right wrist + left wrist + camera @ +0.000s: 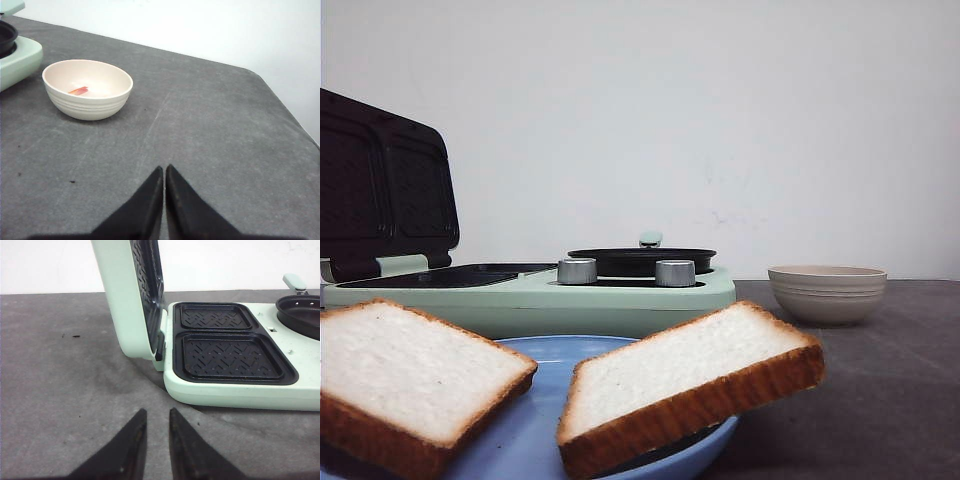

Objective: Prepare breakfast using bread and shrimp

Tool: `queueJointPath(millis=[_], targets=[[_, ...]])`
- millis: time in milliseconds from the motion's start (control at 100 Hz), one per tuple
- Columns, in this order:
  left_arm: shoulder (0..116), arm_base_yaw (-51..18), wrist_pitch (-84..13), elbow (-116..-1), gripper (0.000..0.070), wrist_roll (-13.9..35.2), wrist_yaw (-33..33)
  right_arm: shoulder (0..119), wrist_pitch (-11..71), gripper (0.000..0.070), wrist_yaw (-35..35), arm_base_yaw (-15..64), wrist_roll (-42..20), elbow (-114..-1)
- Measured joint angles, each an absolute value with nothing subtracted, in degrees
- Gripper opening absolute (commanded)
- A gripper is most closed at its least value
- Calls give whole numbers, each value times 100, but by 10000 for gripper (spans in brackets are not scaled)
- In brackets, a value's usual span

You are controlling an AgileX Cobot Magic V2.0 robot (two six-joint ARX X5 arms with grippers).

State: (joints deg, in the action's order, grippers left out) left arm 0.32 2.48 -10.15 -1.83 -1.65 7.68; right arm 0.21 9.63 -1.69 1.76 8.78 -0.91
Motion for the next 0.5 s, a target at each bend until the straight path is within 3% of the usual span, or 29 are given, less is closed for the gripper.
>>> queueJointPath(millis=[500], targets=[[32,248,-1015,-183,0,-165,768,21,740,0,-156,176,873,-89]])
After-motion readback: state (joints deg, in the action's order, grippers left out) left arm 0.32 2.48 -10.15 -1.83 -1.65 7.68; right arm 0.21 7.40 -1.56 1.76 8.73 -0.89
